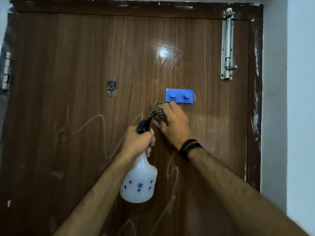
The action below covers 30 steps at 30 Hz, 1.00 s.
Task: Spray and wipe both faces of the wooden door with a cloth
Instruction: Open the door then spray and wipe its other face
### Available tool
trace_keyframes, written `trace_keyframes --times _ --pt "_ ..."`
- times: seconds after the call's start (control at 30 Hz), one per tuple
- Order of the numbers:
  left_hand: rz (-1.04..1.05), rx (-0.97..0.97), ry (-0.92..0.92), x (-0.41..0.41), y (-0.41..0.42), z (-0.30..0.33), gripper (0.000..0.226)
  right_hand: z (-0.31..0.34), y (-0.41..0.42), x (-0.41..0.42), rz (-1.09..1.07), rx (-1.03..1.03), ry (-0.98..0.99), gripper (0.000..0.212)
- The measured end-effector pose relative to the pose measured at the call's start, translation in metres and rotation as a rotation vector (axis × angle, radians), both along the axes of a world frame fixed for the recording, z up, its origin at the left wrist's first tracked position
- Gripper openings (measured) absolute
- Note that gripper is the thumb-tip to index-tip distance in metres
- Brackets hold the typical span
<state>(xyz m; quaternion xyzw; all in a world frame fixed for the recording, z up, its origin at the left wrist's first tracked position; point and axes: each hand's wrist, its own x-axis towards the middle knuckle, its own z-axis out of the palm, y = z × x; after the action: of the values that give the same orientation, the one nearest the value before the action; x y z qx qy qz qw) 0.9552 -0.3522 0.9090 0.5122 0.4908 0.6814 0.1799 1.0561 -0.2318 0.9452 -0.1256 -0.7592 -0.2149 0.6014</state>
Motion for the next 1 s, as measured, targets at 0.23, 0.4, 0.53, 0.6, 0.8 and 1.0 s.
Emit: trace_keyframes --times 0.23,0.4,0.53,0.6,0.8,1.0 --pt "-0.087 0.006 -0.004 -0.014 -0.003 -0.002 0.020 0.006 0.016 0.042 -0.130 0.001 0.038 0.034" --pt "-0.093 0.012 -0.031 -0.033 -0.009 -0.009 0.023 -0.023 0.017 0.044 -0.095 -0.015 0.312 0.028" --pt "-0.098 -0.045 -0.015 -0.038 -0.013 -0.032 0.022 -0.073 0.001 0.010 -0.091 -0.055 0.103 0.033" --pt "-0.098 -0.072 -0.011 -0.040 -0.014 -0.040 0.022 -0.076 -0.002 0.001 -0.098 -0.092 0.095 0.032" --pt "-0.075 -0.089 -0.003 -0.058 -0.015 -0.038 0.018 -0.018 -0.012 -0.030 -0.071 -0.048 0.142 0.026" --pt "-0.062 -0.133 0.000 -0.081 -0.025 -0.062 0.016 -0.081 -0.021 -0.051 -0.095 0.037 -0.262 0.036"
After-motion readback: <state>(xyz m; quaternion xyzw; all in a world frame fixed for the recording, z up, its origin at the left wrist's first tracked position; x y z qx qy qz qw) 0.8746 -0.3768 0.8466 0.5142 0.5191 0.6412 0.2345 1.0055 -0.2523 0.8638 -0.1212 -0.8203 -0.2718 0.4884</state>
